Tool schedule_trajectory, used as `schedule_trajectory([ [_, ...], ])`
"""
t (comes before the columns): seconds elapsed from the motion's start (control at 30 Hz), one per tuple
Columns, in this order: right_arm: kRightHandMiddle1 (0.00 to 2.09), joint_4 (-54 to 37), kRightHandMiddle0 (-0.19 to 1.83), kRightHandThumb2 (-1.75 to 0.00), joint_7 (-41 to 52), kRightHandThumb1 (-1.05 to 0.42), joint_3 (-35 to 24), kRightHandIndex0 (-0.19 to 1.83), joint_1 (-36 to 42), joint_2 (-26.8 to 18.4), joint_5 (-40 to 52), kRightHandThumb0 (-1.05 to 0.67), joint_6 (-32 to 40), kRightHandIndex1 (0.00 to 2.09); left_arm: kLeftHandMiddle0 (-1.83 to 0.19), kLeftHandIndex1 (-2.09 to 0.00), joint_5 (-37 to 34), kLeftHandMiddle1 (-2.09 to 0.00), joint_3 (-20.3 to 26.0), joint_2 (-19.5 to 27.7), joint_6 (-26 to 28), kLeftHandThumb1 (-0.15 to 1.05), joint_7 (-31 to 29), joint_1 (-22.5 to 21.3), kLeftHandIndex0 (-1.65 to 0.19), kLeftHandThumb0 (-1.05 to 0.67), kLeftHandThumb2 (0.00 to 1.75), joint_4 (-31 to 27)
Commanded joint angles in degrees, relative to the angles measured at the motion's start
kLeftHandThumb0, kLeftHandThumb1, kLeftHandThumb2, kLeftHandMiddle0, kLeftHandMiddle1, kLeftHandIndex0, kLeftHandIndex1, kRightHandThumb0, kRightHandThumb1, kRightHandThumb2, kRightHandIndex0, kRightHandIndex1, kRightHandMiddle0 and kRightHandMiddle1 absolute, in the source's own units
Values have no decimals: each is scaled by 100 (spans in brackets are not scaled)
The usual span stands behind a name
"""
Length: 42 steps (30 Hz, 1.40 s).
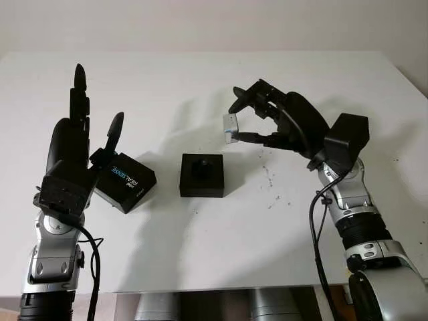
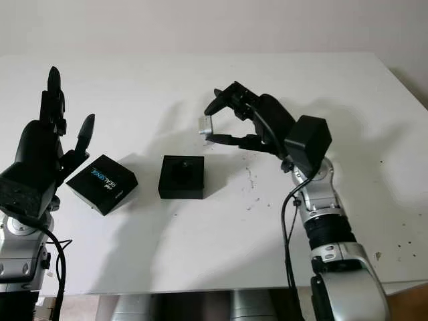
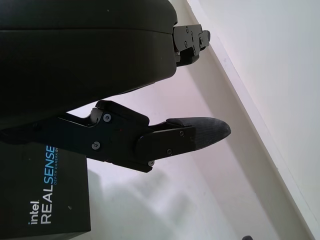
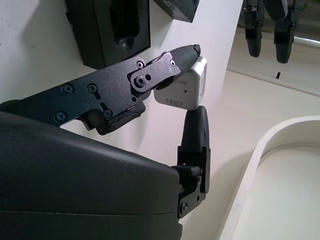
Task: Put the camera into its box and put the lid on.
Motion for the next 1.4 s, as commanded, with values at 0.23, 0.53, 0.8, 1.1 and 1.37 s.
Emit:
schedule_trajectory([
  [0.23,161,280,31,-5,-78,-96,71,22,163,570,-16,-53,-131,6,14,-5,-8,-5,4,17,-69,105,14,75,16,-60,54,-106],
  [0.53,158,657,33,-6,-262,-96,96,22,205,1026,-68,-52,-289,6,13,-5,-30,-5,-4,2,-46,105,16,48,16,-60,53,-91],
  [0.8,160,1098,34,-5,-509,-96,81,21,87,1252,-206,-53,-413,5,13,-5,12,-6,-19,-13,-15,105,55,59,16,-60,53,-138],
  [1.1,161,1389,31,-6,-623,-96,76,20,-59,1404,-225,-50,-143,5,13,-5,26,-5,-17,-10,40,105,46,108,16,-59,53,-199],
  [1.37,162,1677,30,-5,-709,-96,72,20,-194,1514,-317,-48,-193,5,14,-6,3,-5,-8,-7,-23,105,42,118,16,-59,53,-178],
])
